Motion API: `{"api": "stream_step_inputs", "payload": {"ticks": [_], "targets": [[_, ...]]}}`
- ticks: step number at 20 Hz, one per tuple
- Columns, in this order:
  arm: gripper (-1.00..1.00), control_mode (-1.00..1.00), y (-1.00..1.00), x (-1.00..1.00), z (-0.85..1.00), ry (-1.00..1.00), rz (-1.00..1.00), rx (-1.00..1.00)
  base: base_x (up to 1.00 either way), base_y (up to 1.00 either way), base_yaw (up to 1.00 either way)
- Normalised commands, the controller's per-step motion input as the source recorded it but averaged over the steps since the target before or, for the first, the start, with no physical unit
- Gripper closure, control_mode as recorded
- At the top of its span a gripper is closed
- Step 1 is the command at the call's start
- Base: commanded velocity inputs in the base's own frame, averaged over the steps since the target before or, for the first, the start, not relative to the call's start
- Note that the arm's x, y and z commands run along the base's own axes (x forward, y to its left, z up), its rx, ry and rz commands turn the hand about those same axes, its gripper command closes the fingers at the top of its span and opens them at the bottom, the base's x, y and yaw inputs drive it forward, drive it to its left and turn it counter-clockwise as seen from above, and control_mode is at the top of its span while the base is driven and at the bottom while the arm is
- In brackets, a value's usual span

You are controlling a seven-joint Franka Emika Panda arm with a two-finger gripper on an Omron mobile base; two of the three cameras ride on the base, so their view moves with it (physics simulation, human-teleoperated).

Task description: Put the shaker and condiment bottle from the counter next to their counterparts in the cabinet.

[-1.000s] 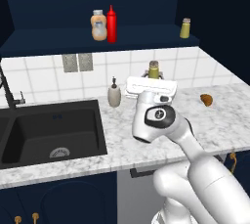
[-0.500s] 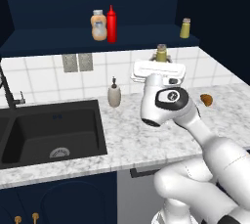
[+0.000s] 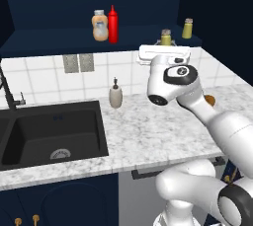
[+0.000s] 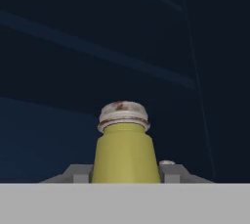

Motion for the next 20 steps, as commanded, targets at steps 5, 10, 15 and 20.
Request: {"api": "stream_step_inputs", "payload": {"ticks": [5, 10, 15, 20], "targets": [[1.00, -1.00, -0.14, 0.42, 0.45, 0.01, 0.00, 0.00, 0.00, 0.00, 0.00], [1.00, -1.00, -0.17, 0.45, 0.15, 0.00, 0.00, 0.00, 0.00, 0.00, 0.00], [1.00, -1.00, -0.19, 0.38, 0.00, 0.05, -0.03, 0.00, 0.00, 0.00, 0.00], [1.00, -1.00, -0.23, 0.34, 0.00, 0.05, -0.08, 0.00, 0.00, 0.00, 0.00]]}}
